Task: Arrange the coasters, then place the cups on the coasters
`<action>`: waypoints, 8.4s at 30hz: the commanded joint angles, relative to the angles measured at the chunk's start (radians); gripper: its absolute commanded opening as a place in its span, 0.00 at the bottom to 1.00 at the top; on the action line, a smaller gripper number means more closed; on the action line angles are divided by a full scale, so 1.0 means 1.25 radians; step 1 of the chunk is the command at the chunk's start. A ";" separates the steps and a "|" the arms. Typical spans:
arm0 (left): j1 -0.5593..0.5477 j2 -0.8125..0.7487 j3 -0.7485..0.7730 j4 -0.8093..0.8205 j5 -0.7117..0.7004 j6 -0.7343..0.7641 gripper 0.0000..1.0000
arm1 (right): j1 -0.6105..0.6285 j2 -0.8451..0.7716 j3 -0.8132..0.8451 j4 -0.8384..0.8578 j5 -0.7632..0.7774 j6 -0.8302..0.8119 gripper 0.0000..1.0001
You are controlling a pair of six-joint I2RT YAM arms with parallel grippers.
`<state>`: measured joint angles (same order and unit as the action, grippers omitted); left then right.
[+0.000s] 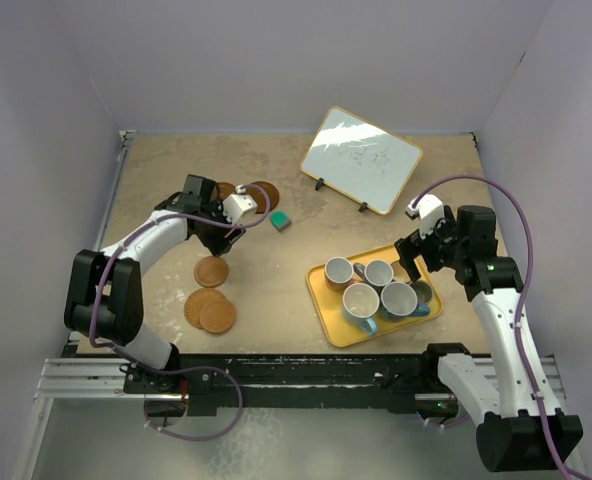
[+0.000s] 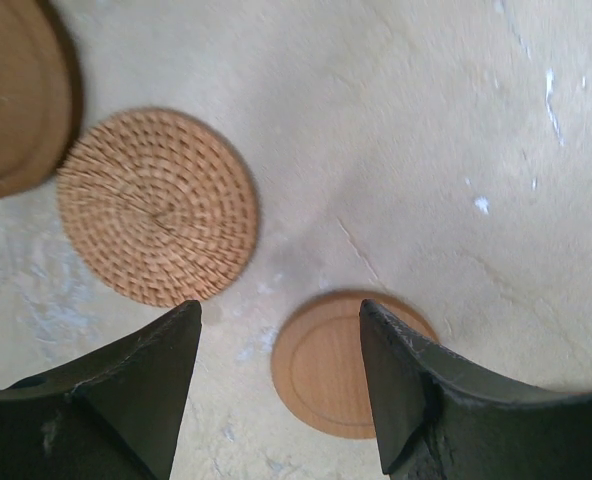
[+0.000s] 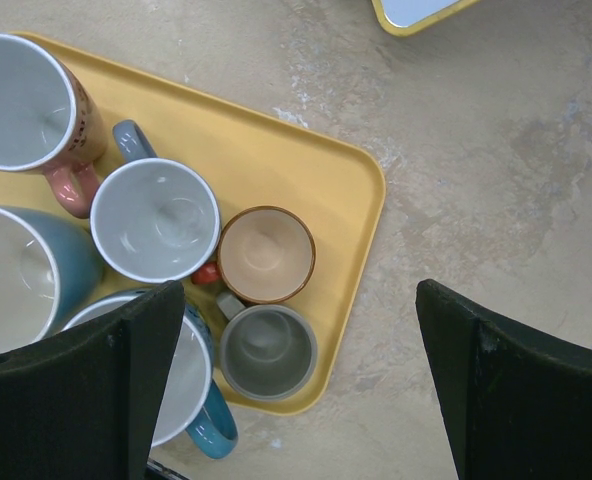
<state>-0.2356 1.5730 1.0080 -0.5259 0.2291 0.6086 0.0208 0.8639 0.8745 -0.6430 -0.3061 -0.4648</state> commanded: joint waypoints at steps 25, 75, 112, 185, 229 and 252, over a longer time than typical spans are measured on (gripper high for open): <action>0.080 0.172 0.101 0.150 -0.078 -0.030 0.60 | 0.004 -0.008 0.006 0.003 -0.030 -0.012 1.00; 0.042 -0.313 -0.158 -0.350 0.109 0.476 0.68 | 0.004 -0.012 0.006 0.001 -0.039 -0.011 1.00; -0.177 -0.266 -0.310 -0.134 -0.004 0.341 0.59 | 0.004 -0.005 0.003 0.000 -0.024 -0.017 1.00; -0.129 0.317 0.203 0.145 -0.211 0.096 0.55 | 0.004 0.016 0.002 -0.004 -0.019 -0.024 1.00; -0.205 0.424 0.457 0.145 -0.013 -0.060 0.61 | 0.004 0.023 0.000 -0.004 -0.009 -0.025 1.00; -0.186 0.200 0.238 0.106 0.020 -0.174 0.68 | 0.004 0.026 0.000 -0.005 -0.009 -0.027 1.00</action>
<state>-0.4969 1.8263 1.3140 -0.3801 0.2367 0.5049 0.0216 0.8967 0.8745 -0.6533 -0.3241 -0.4835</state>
